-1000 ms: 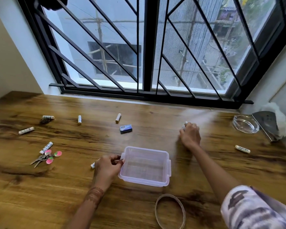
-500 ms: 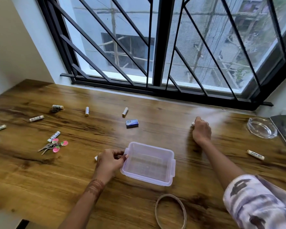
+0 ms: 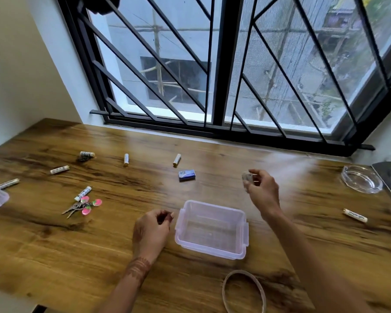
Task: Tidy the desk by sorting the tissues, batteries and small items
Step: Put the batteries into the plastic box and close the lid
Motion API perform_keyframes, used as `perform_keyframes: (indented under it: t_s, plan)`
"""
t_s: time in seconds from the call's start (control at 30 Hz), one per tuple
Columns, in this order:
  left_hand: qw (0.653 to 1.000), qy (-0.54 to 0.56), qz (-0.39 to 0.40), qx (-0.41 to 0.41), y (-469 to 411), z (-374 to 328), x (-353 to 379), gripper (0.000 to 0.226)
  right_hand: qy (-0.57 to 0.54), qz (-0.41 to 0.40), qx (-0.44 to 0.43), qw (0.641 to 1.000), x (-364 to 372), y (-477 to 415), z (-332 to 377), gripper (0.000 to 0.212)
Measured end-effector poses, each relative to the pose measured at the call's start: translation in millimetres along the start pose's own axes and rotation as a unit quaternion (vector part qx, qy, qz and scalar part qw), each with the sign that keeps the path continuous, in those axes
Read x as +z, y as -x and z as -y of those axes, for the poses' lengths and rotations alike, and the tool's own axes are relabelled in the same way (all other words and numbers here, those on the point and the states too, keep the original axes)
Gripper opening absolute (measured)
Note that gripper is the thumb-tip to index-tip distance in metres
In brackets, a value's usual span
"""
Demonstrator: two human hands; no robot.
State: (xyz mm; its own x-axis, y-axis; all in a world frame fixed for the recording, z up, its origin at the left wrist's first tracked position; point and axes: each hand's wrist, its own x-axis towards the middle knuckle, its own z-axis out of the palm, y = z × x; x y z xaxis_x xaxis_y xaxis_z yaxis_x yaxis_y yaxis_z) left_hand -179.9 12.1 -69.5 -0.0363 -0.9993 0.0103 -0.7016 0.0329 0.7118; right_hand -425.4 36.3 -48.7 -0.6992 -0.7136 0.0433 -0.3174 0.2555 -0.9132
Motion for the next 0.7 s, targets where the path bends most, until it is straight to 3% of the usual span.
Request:
perform_keyframes:
  t_s: [0.1, 0.2, 0.33, 0.5, 0.6, 0.7]
  plan:
    - [0.998, -0.047, -0.034, 0.006, -10.0, 13.1, -7.7, 0.023, -0.088, 0.086, 0.02, 0.992, 6.0, 35.7, 23.5, 0.031]
    - [0.992, -0.127, -0.001, 0.001, -22.6, 27.9, -11.2, 0.033, -0.137, 0.176, 0.089, 0.971, 16.7, 66.3, 34.9, 0.023]
    - [0.987, -0.154, 0.049, -0.02, -32.9, 40.2, -10.6, 0.038, -0.056, 0.229, 0.145, 0.961, 35.9, 88.0, 23.2, 0.021]
    - [0.981, -0.173, 0.087, 0.007, -36.9, 40.1, -11.0, 0.029, 0.08, 0.23, 0.143, 0.959, 57.0, 95.0, 15.9, 0.019]
    - [0.991, -0.072, 0.114, -0.024, -35.5, 31.2, -12.3, 0.032, 0.12, 0.213, 0.136, 0.96, 68.5, 96.5, 17.0, 0.025]
    - [0.962, 0.18, 0.18, -0.1, -30.1, 20.1, -13.8, 0.026, 0.123, 0.205, 0.132, 0.962, 75.1, 99.4, 15.6, 0.033]
